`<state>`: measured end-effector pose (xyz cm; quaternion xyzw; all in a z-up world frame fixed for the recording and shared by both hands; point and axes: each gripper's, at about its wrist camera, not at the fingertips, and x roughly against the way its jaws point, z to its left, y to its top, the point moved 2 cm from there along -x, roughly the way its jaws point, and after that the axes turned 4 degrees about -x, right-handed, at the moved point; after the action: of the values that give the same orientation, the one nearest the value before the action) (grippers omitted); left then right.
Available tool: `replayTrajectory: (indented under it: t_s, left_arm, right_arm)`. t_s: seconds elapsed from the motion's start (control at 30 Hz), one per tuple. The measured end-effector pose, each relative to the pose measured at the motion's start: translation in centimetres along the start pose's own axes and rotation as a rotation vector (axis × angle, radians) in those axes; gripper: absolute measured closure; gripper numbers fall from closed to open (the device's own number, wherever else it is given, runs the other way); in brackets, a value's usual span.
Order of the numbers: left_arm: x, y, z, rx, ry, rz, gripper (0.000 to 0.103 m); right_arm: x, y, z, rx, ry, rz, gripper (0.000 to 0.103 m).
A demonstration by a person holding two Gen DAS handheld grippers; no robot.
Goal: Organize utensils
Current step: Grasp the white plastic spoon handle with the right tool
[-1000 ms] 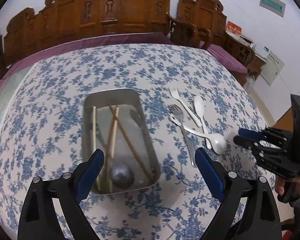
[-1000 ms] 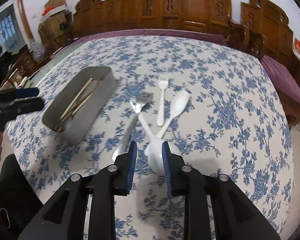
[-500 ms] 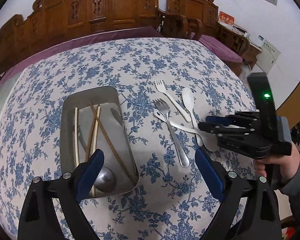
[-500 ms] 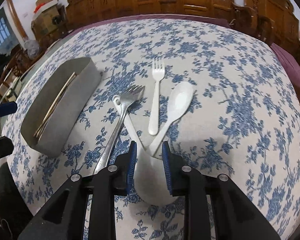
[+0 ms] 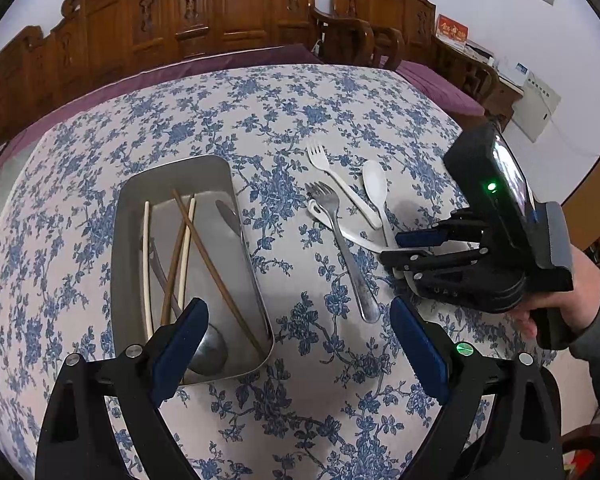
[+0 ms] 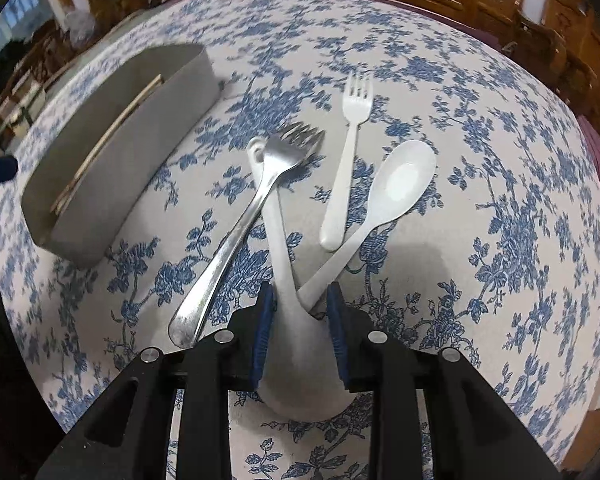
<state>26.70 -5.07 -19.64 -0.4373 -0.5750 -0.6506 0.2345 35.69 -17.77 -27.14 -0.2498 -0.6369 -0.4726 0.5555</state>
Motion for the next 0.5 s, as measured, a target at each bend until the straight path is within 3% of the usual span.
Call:
replayTrajectory:
  t_s: [0.2, 0.5]
  left_arm:
    - [0.1, -0.1, -0.1, -0.002, 0.000, 0.001, 0.014]
    - [0.2, -0.2, -0.7, -0.006, -0.005, -0.001, 0.014]
  right_arm:
    - [-0.2, 0.0, 0.2, 0.016, -0.027, 0.033, 0.072]
    - [2.2, -0.9, 0.7, 0.022, 0.002, 0.035, 0.096]
